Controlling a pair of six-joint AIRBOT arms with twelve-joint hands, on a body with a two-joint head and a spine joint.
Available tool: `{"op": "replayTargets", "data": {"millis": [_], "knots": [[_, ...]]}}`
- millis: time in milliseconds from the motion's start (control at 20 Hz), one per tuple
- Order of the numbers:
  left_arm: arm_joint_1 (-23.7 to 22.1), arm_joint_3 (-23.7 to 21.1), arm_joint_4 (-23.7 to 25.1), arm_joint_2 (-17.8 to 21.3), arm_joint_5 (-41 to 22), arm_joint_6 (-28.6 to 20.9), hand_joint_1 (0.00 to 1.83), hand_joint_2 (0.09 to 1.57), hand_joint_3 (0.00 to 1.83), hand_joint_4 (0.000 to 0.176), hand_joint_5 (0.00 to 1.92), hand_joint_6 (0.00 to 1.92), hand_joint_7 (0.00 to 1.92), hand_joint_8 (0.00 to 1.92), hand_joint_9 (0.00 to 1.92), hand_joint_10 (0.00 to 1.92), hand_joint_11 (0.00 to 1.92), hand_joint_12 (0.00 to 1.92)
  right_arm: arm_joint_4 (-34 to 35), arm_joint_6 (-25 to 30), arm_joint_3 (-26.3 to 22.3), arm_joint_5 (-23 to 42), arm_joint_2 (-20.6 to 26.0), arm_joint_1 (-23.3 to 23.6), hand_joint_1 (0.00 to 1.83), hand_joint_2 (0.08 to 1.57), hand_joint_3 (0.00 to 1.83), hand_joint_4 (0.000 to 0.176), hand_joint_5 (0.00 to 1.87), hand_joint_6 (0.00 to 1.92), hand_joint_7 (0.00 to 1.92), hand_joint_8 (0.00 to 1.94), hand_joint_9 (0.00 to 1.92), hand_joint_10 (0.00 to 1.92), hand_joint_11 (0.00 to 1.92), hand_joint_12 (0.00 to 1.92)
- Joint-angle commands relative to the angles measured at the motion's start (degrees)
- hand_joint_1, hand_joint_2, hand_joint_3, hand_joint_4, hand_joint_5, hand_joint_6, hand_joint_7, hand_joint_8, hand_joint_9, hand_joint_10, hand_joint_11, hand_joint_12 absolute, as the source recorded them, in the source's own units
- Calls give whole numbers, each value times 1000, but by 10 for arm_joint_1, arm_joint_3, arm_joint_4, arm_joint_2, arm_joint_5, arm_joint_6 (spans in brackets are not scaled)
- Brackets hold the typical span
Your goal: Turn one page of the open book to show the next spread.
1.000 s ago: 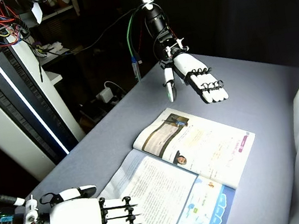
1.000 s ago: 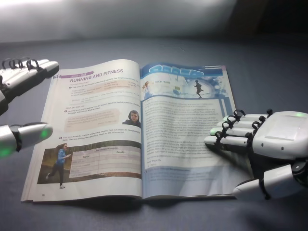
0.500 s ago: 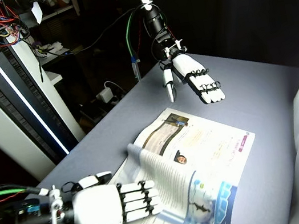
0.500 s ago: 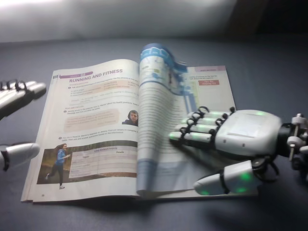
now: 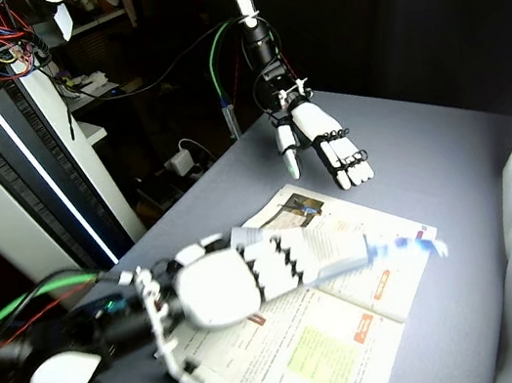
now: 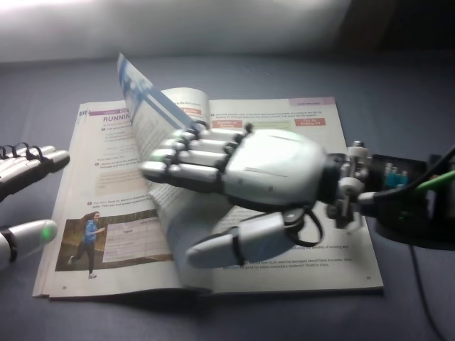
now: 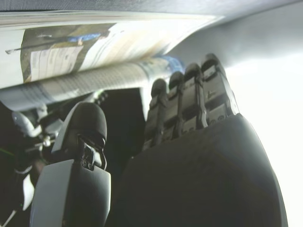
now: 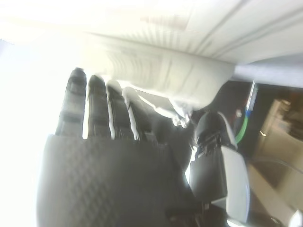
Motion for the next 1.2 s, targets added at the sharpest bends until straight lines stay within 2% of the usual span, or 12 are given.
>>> {"op": "replayTargets", "data": {"millis": [0,50,100,150,200,250,300,500,700,1100,1150], "knots": [[-1,3,-11,-2,-67,-3,37,1462,23,37,98,35,31,9,4,2,0,0,8,4,2,76,-4,9,0,1130,0,0,0,0,0,0,0,0,0,0],[-1,4,-10,-4,-67,-4,179,1515,23,77,81,19,5,1,0,0,0,0,1,4,2,88,-13,20,0,1119,0,0,0,0,0,0,0,0,0,0],[-1,5,-10,-4,-67,-5,35,1367,0,0,324,36,432,68,532,58,390,570,0,4,2,101,-21,27,0,1113,0,0,0,0,0,0,0,0,0,0],[-1,6,-11,-5,-67,-6,6,1333,0,0,384,23,553,17,661,36,415,841,-2,4,3,120,-30,32,0,1100,0,0,0,0,0,0,0,0,0,0],[-1,8,-11,-6,-68,-8,0,1325,0,0,400,14,579,4,694,20,394,955,-12,11,2,140,-37,40,0,1098,0,0,0,0,0,0,0,0,0,0],[-1,8,-11,-5,-68,-8,0,1323,0,0,403,12,584,2,700,16,389,979,-25,25,2,153,-38,47,0,1105,0,16,0,0,0,0,0,0,0,0],[-1,9,-11,-5,-69,-8,0,1322,0,0,404,11,585,1,701,15,388,985,-37,36,0,166,-38,54,0,1112,0,0,0,0,0,0,0,0,0,0],[-1,10,-13,-6,-74,-8,0,1322,0,0,404,10,586,1,702,13,385,991,-62,47,-22,212,-34,75,7,1103,0,0,0,0,0,0,0,0,0,0],[-1,10,-17,-7,-78,-8,0,1321,0,0,404,9,586,1,703,12,384,993,-71,47,-46,238,5,81,7,1102,0,0,0,0,0,0,0,0,0,0],[-3,2,-28,2,-94,-5,0,1321,0,0,405,8,586,0,704,10,382,999,-66,24,-93,192,93,83,7,1101,0,0,0,0,0,0,0,0,0,0],[-3,-2,-30,8,-99,-2,0,1321,0,0,405,8,586,0,704,10,382,999,-53,12,-101,185,122,81,7,1101,0,0,0,0,0,0,0,0,0,0]]}}
